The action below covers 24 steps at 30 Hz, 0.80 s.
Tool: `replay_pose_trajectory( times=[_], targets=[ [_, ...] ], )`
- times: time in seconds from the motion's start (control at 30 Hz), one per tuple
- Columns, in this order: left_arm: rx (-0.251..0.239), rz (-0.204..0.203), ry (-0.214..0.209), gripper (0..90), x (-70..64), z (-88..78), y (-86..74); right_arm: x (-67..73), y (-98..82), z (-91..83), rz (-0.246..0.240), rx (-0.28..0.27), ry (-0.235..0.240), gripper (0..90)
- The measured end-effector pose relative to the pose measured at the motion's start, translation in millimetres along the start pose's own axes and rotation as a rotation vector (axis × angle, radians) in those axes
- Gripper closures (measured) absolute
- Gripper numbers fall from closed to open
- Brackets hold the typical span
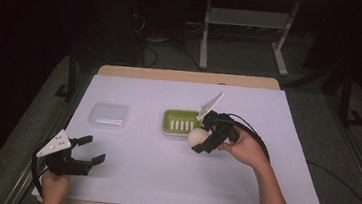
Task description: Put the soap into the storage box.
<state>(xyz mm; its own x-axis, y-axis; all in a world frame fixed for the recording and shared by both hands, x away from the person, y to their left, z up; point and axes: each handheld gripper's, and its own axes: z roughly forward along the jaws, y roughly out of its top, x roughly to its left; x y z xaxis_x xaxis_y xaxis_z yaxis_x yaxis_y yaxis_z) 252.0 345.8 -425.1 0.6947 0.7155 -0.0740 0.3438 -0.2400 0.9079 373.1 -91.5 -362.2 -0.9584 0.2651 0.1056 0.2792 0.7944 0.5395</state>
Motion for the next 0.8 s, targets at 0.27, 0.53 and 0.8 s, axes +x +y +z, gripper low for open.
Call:
replay_pose_trajectory(
  times=[0.27, 0.53, 0.8],
  targets=[
    [-0.002, -0.002, 0.000, 13.2, -0.6, 0.3, 0.2, -4.7, 10.6, 0.8, -0.019, 0.002, 0.003, 22.7],
    [-0.001, 0.001, 0.000, 13.2, 0.4, -0.4, 0.4, -9.9, 19.5, 2.0, -0.019, 0.004, 0.018, 22.6],
    [-0.003, 0.000, -0.002, 13.2, 0.7, -0.4, 0.6, -14.9, 30.6, 1.5, -0.021, 0.007, 0.017, 22.6]
  ],
)
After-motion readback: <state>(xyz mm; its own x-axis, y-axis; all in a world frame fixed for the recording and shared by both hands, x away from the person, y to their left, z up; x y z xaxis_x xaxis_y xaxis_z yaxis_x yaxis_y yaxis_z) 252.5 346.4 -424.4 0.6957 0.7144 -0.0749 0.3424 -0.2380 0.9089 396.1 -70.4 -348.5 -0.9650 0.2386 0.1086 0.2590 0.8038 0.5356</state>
